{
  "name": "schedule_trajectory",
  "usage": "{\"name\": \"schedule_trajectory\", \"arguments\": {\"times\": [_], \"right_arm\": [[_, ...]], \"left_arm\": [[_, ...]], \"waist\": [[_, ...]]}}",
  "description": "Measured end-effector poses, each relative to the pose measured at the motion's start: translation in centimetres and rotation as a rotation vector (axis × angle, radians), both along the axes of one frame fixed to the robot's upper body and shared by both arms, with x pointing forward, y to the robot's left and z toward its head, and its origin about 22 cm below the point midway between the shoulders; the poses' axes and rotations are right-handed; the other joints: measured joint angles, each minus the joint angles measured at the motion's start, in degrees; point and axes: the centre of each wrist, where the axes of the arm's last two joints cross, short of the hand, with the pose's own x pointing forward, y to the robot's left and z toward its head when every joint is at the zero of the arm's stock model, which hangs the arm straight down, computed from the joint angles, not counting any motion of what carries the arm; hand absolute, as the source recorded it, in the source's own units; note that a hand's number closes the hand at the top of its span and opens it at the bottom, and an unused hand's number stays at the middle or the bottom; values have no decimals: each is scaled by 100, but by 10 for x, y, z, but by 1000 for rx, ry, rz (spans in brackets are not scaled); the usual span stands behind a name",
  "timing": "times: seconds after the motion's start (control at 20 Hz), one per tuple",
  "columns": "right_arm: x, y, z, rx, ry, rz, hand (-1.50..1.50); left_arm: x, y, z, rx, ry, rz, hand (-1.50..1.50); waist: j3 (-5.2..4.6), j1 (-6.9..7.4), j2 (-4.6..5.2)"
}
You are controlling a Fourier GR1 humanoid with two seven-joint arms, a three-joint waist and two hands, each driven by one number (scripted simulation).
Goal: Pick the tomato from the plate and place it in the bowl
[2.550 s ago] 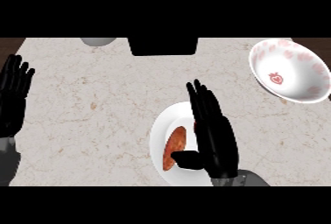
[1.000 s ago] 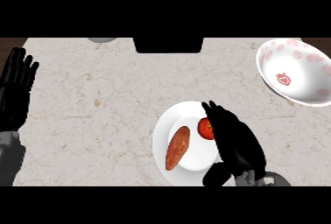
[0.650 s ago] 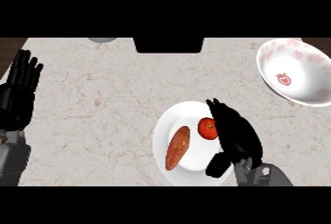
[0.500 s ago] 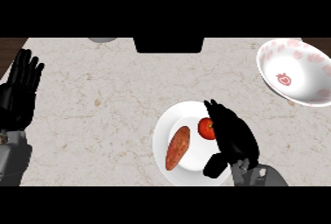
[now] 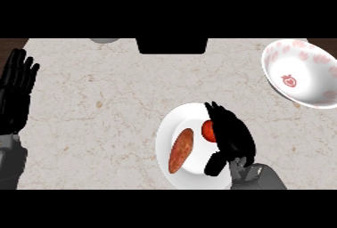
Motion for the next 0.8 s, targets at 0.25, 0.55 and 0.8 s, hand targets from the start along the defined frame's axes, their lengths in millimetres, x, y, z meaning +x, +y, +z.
{"name": "schedule_trajectory", "arguments": {"times": [0.25, 0.55, 0.8], "right_arm": [[6, -2, -15, -7, 18, -3, -150], [13, -1, -38, -14, 41, -15, -150], [21, -2, -51, -26, 69, -49, -150]], "left_arm": [[2, -1, -4, 8, 0, 1, 0], [2, 1, -6, 8, -4, 3, 0], [-3, 3, -6, 3, 0, 6, 0]], "waist": [[-1, -4, 1], [0, -3, 1], [0, 2, 1]]}}
